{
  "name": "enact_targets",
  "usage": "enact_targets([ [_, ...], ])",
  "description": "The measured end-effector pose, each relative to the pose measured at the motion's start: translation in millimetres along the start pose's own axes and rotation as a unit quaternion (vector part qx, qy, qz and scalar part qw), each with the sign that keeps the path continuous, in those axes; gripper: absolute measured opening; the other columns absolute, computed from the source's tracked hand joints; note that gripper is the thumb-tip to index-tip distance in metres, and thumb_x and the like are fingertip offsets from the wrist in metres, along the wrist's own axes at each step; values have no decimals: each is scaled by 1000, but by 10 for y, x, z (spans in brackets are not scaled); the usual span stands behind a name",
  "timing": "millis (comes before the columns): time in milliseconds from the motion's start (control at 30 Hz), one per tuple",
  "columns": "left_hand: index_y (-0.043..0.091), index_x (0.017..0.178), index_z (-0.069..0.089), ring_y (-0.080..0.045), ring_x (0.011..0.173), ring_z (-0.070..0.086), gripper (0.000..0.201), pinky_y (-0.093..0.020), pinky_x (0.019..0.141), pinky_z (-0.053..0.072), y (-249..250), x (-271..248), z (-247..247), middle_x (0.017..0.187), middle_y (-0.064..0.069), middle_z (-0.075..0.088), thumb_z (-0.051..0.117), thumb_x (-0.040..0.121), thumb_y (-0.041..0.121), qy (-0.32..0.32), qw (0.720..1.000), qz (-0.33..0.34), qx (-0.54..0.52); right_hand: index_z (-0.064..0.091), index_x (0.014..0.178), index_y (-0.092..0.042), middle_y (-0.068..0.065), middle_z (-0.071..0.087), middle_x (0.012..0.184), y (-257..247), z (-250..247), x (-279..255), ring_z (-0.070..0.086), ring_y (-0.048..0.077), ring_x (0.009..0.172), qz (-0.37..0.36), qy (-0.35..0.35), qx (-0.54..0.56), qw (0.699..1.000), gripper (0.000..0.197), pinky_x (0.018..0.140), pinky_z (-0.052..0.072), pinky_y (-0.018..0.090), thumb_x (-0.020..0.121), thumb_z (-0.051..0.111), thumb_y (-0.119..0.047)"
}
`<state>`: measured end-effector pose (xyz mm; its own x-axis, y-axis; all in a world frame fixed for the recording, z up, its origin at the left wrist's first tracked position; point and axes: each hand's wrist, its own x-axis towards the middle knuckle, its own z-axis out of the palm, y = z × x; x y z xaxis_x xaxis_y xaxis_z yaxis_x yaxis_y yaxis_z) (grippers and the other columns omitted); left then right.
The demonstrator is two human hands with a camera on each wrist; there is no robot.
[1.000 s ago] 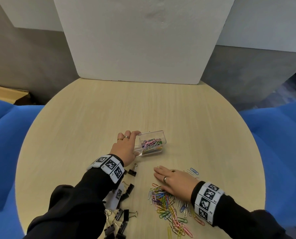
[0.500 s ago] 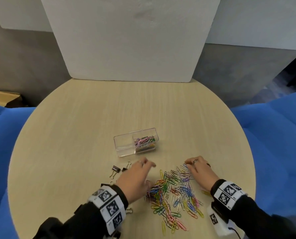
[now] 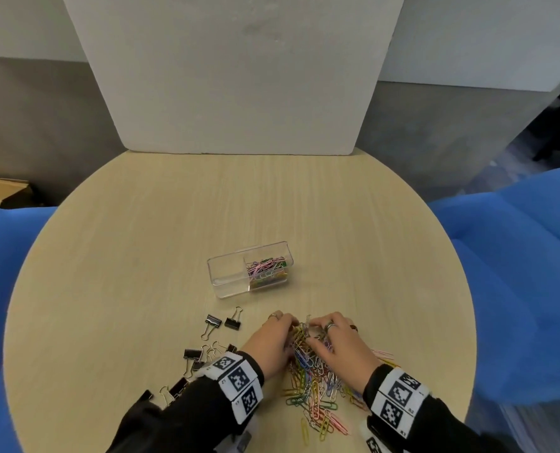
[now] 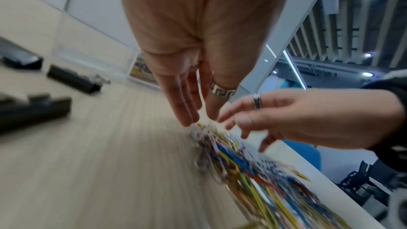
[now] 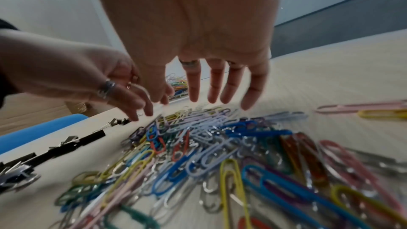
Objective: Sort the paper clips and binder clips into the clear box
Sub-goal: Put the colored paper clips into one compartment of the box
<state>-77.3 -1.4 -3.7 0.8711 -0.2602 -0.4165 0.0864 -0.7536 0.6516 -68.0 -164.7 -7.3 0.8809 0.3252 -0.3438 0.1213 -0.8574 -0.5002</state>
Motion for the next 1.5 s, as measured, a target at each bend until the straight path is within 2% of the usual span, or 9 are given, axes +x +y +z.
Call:
enact_targets([
  [167,25,133,40,-11,108,52,47,-24,92,47,-25,-77,-368,138,6,37,50,91,8,109,992,62,23,31,133,-41,-9,24,135,-87,71,-75,26,16,123,21,-57,-109,992,85,97,37,40,60,61,-72],
  [400,22,127,50,-23,120,42,40,-39,95,34,-121,-76,-890,129,-1,48,56,88,18,294,948,48,113,52,115,-30,-14,37,113,-82,183,7,31,7,107,-5,-11,2,1000,47,98,34,21,74,73,-35],
  [567,24,143,23,-22,135,22,62,-46,109,20,-267,90,-971,145,0,28,52,89,37,215,960,-61,169,62,100,-24,-14,46,98,-58,150,85,37,3,96,-4,8,32,999,21,79,27,2,80,68,-18],
  [700,25,146,9,-24,136,22,75,-52,111,16,-322,224,-931,147,-3,26,55,88,39,142,970,-96,175,67,94,-21,-12,52,92,-44,106,157,48,8,95,11,2,33,999,14,84,36,10,82,66,-13],
  [800,25,144,11,-25,130,28,72,-49,107,24,-332,262,-923,140,-4,32,55,88,33,143,970,-93,170,69,91,-16,-8,57,89,-33,62,203,55,7,89,22,4,42,999,14,86,44,16,81,65,-6],
  [1000,23,144,13,-25,122,32,71,-41,95,39,-361,218,-895,133,-4,35,56,88,28,123,976,-80,163,66,75,-21,-9,61,77,-65,-121,247,58,-1,71,43,23,105,993,19,65,40,-1,82,65,-4],
  [1300,22,144,13,-24,119,33,73,-38,90,41,-343,147,-842,132,-4,35,57,87,19,127,972,-71,184,72,82,-18,-12,62,78,-708,-690,589,56,-2,71,-75,91,161,980,9,68,47,12,79,69,-10],
  [1400,22,145,12,-25,121,32,73,-39,92,40,-322,126,-848,133,-4,34,56,87,20,121,972,-76,184,73,84,-14,-8,66,80,-884,-666,779,57,-2,71,-116,66,147,980,8,67,42,3,79,70,-9],
  [1500,22,145,11,-25,123,31,73,-38,93,39,-312,122,-848,134,-4,33,56,87,20,120,973,-76,184,73,89,-10,4,70,91,-942,-551,905,62,9,81,-142,21,124,982,12,78,48,13,79,68,-5],
])
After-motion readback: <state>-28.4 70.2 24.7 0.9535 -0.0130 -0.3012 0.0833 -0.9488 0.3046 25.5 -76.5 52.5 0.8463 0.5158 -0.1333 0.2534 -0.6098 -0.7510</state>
